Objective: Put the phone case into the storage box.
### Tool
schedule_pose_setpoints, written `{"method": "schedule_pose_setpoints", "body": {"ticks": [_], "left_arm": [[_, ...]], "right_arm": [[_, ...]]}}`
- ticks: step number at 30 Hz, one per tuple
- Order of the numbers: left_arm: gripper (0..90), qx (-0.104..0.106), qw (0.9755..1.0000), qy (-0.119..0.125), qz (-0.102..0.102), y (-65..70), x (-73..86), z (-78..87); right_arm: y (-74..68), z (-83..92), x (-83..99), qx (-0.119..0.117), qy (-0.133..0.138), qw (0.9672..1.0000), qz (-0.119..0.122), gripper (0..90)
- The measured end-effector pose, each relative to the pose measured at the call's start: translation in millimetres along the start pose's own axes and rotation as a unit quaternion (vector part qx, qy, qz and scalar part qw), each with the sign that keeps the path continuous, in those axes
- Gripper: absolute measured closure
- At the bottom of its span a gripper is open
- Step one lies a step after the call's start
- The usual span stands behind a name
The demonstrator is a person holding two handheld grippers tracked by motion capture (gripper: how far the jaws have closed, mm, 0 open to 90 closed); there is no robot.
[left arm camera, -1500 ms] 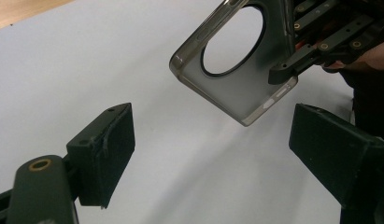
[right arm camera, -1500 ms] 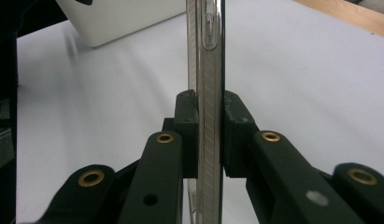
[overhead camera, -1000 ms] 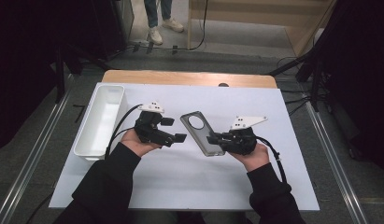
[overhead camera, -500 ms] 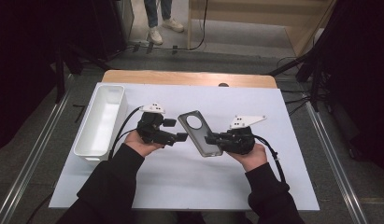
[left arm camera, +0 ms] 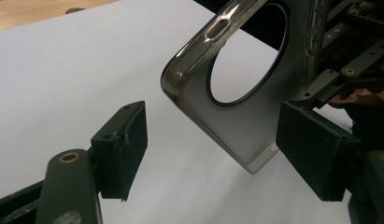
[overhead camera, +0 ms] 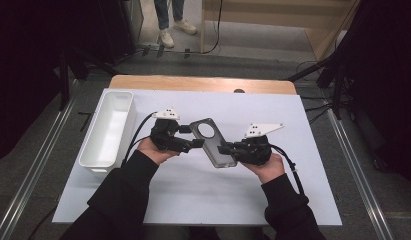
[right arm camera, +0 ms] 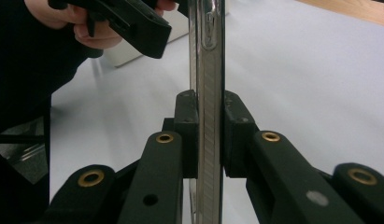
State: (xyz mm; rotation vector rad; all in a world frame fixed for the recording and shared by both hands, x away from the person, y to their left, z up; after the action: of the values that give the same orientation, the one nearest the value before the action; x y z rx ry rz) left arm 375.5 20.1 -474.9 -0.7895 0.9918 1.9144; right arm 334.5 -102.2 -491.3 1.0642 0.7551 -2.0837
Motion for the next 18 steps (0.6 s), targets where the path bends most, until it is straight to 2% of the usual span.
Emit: {"method": "schedule_pose_setpoints", "body": {"ticks": [4, 10, 18], "left_arm": [[27.7, 0.004, 1.0, -0.004, 0.006, -0.9, 0.4, -1.8], [31.1, 0.008, 0.9999, -0.007, 0.004, -0.3, 0.4, -3.2], [41.8, 0.022, 0.9997, 0.003, 0.006, 1.7, -3.3, -2.5]], "right_arm": [[-1.4, -1.3, -0.6, -0.003, 0.001, 1.0, -0.001, 77.5], [-2.9, -3.0, -0.4, -0.008, 0.001, 1.0, -0.001, 77.5], [-4.8, -3.7, -0.8, -0.016, 0.004, 0.9999, 0.002, 77.5]]}}
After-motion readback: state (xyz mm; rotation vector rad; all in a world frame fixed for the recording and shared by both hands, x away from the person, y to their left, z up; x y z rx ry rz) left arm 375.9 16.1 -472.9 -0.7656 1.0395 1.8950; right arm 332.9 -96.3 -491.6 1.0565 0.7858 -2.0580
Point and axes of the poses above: each handheld gripper's, and its own axes: z roughly backward along the jaws, x roughly out of its underside, y roughly to its right, the point moved 10 cm from there along -z, roughly forward along the jaws, and after that the axes turned 6 degrees about x, right-handed, at the moved point
